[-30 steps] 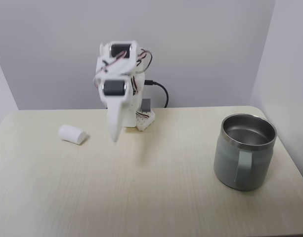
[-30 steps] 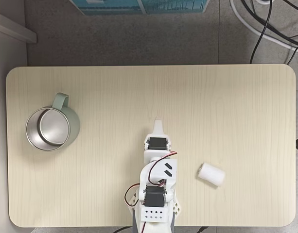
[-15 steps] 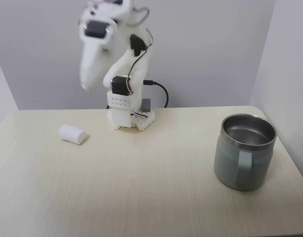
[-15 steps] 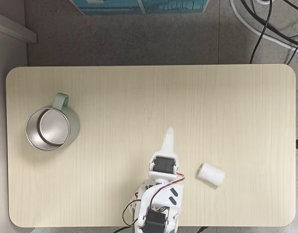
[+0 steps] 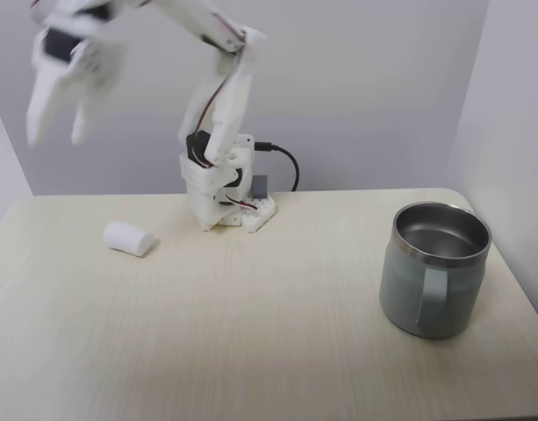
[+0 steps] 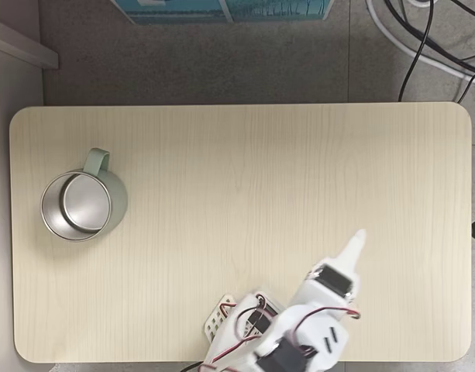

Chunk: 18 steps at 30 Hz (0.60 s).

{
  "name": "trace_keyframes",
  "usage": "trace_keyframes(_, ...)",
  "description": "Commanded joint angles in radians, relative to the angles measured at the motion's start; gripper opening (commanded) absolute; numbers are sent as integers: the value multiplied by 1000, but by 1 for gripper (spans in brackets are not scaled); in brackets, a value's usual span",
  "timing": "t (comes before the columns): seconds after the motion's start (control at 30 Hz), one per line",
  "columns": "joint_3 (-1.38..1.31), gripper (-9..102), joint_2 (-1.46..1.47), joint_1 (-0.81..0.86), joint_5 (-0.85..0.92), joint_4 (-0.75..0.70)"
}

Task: Grasp a dressing and put it in the cup.

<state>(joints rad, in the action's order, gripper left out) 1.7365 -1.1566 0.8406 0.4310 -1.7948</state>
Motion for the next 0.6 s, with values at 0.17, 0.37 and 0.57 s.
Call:
trace_keyframes(0.17, -138, 24, -94, 141, 304, -38)
trace_keyframes(0.37, -453, 24, 9, 189, 430, 55)
trace_keyframes(0.57, -784, 24, 124, 216, 479, 238)
